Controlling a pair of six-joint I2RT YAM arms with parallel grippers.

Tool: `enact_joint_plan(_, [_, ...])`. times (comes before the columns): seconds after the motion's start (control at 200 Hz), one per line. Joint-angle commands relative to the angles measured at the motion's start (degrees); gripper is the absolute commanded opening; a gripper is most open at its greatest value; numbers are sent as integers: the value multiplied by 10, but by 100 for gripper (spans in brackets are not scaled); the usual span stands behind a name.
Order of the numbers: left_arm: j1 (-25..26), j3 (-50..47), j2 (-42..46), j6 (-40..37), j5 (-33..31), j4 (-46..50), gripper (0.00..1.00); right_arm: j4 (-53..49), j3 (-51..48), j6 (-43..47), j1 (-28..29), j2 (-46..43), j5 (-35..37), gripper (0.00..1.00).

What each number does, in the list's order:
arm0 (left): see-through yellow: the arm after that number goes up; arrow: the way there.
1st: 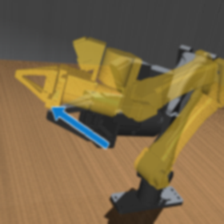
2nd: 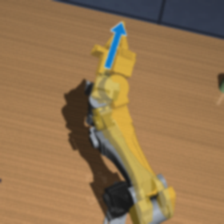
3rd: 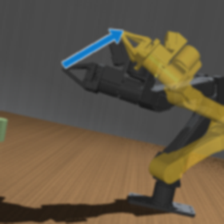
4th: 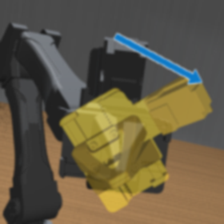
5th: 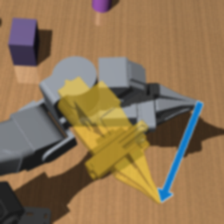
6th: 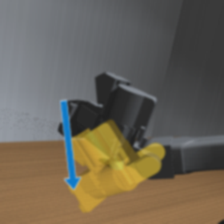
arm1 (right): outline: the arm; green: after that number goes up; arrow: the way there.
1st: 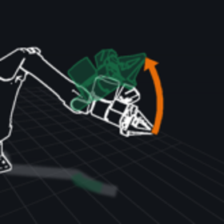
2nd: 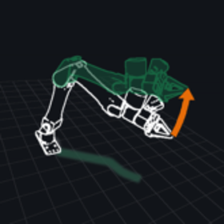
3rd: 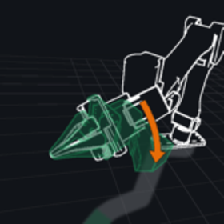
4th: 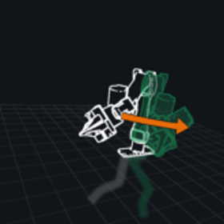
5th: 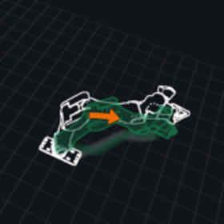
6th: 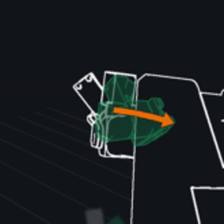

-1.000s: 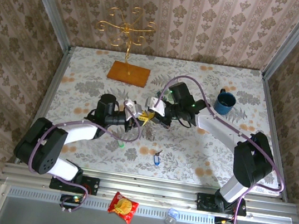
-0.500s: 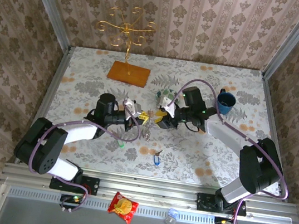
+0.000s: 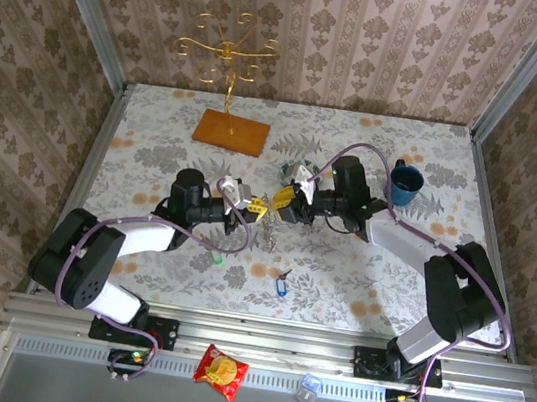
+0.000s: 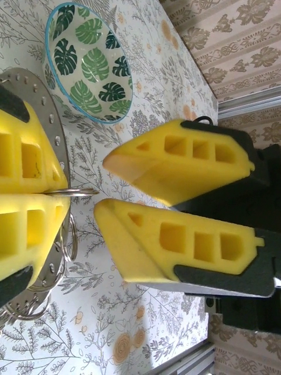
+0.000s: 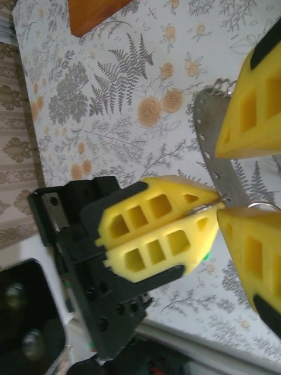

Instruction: Put the keys on the keyring

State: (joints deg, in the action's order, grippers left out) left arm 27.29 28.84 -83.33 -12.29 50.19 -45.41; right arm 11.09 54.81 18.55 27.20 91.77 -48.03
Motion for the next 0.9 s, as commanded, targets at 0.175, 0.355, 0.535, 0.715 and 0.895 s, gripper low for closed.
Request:
enact_joint_plan(0.175, [-4, -5, -7, 17, 26, -42, 0, 70, -9, -64, -8, 24, -54, 32])
enact_joint_plan(0.355, [-5, -6, -12, 24, 29, -53, 0, 68, -17, -48, -7, 24, -68, 30])
enact_joint_plan(0.535, [-5, -5, -17, 30, 31, -63, 0, 46, -16, -21, -3, 25, -78, 30])
enact_joint_plan(0.715, [-5, -5, -17, 32, 35, -63, 0, 34, -10, -9, 4, 29, -78, 29])
enact_joint_plan(0.895, [-5, -5, -17, 36, 39, -63, 0, 31, -3, -3, 7, 32, -75, 22])
